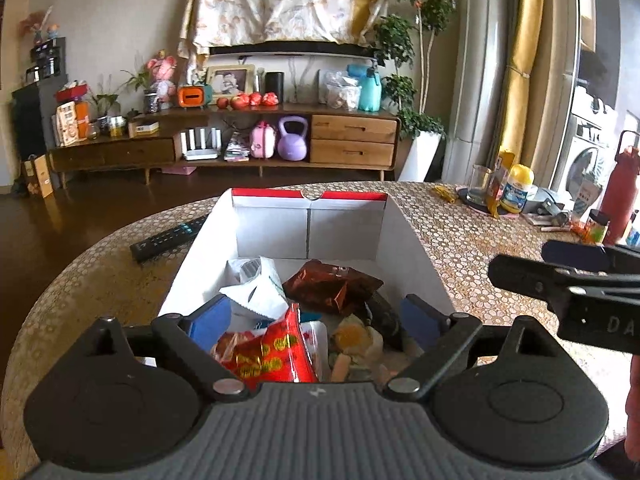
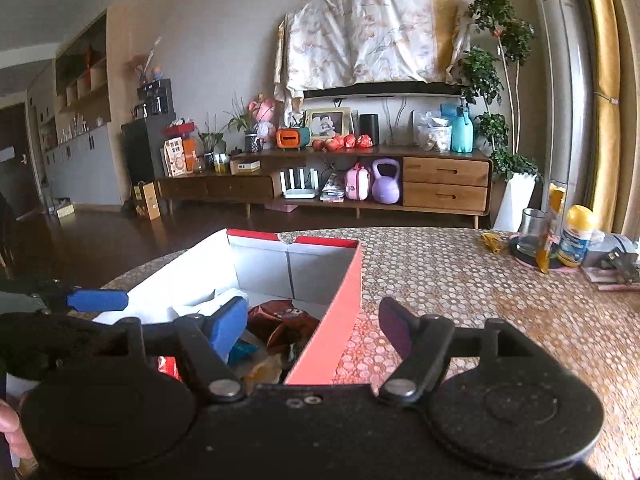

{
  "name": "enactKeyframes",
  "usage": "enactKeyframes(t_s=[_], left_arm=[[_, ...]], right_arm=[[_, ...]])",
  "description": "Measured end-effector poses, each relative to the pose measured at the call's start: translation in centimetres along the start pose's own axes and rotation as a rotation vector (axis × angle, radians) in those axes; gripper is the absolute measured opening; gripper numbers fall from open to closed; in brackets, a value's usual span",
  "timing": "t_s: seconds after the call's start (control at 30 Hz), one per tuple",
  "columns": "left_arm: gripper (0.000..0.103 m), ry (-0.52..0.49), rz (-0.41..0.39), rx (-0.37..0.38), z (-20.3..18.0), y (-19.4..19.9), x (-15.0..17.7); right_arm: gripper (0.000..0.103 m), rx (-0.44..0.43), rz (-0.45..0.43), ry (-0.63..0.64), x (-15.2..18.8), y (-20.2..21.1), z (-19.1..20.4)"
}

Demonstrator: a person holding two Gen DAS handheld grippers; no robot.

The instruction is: Organize snacks

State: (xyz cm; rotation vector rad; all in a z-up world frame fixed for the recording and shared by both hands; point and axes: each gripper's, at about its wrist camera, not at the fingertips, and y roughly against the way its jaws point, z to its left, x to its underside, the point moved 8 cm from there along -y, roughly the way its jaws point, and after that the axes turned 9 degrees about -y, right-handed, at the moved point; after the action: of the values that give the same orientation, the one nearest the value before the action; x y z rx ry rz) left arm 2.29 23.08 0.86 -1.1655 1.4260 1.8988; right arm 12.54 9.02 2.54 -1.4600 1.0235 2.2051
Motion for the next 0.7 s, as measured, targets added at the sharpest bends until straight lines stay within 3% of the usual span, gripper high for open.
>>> enactKeyframes(t_s=[0.07, 0.27, 0.5, 0.7], left_arm=[[0.103, 0.010, -0.004, -0.013, -0.1, 1.0, 0.1], [0.103, 0.038, -0.010, -0.043, -0.7, 3.6, 0.4], [0.103, 0.023, 0.023, -0.074, -1.6, 5.0, 0.9], [0.103, 0.066, 0.051, -0.086, -1.9, 5.4, 1.3]], right_arm=[[0.075, 0.001, -0.007, -0.009, 0.1, 0.9, -0.2], [0.082, 0.011, -0.026, -0.033, 0.6, 3.5, -0.8], [0.101, 0.052, -0.043, -0.053, 0.4, 5.2, -1.5], [0.103, 0.073, -0.005, -0.072, 0.4, 5.4, -2.4]])
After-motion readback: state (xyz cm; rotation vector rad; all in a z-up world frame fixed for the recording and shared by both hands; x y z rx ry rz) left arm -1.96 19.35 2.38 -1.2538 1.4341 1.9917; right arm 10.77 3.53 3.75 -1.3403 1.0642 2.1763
